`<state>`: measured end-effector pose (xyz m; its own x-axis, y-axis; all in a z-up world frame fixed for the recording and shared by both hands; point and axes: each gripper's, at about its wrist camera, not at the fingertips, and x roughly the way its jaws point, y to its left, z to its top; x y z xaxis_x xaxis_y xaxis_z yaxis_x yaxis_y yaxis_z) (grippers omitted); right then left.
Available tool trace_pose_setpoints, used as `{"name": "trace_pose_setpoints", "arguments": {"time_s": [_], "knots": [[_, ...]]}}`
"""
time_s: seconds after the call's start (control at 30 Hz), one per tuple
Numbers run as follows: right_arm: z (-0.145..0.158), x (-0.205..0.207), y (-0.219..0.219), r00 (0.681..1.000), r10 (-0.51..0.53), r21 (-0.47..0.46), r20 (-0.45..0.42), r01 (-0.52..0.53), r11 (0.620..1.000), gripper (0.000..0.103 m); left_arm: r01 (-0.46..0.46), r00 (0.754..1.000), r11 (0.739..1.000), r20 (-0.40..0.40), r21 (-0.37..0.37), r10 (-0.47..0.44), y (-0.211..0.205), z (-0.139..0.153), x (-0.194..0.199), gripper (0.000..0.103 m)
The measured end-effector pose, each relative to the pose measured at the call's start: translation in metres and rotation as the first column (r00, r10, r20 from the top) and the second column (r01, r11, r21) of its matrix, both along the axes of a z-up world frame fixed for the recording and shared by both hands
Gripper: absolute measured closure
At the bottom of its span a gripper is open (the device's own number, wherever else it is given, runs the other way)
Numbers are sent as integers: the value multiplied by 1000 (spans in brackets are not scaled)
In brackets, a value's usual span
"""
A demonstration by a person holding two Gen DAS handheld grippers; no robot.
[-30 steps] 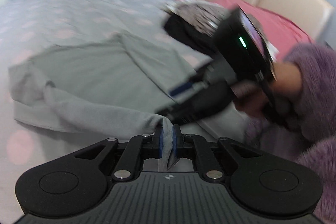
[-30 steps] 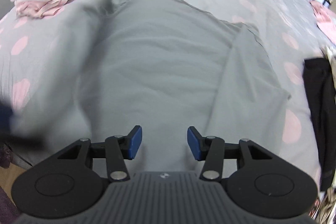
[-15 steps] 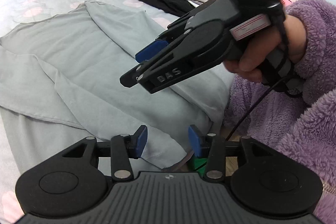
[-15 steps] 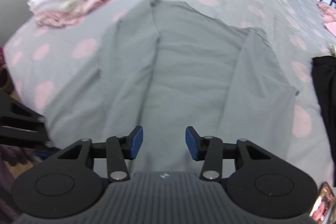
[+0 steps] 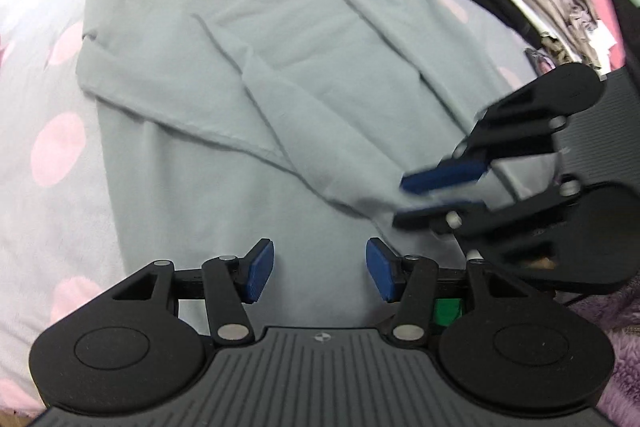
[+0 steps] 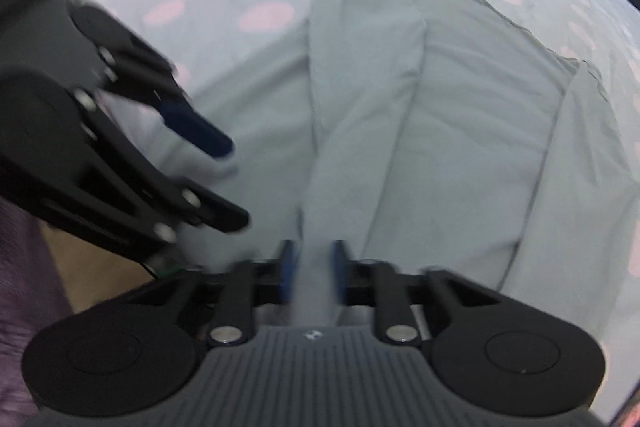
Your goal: Fold clothes
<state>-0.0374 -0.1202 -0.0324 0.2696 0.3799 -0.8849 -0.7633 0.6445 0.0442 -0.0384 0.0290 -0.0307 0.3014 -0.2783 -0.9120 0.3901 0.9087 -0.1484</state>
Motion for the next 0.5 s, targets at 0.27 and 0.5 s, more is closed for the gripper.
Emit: {"name": "trace_pose_setpoints", "arguments": {"time_s": [0.27, 0.5], "knots": [[-4, 27, -56, 952, -305, -14, -3, 305, 952, 97, 49, 998, 998, 30, -34, -48, -11, 0, 1, 48], [0, 30, -102, 873, -487, 4, 24, 487, 873, 92, 120, 992, 991, 34, -56, -118, -26, -2, 7, 46]]}}
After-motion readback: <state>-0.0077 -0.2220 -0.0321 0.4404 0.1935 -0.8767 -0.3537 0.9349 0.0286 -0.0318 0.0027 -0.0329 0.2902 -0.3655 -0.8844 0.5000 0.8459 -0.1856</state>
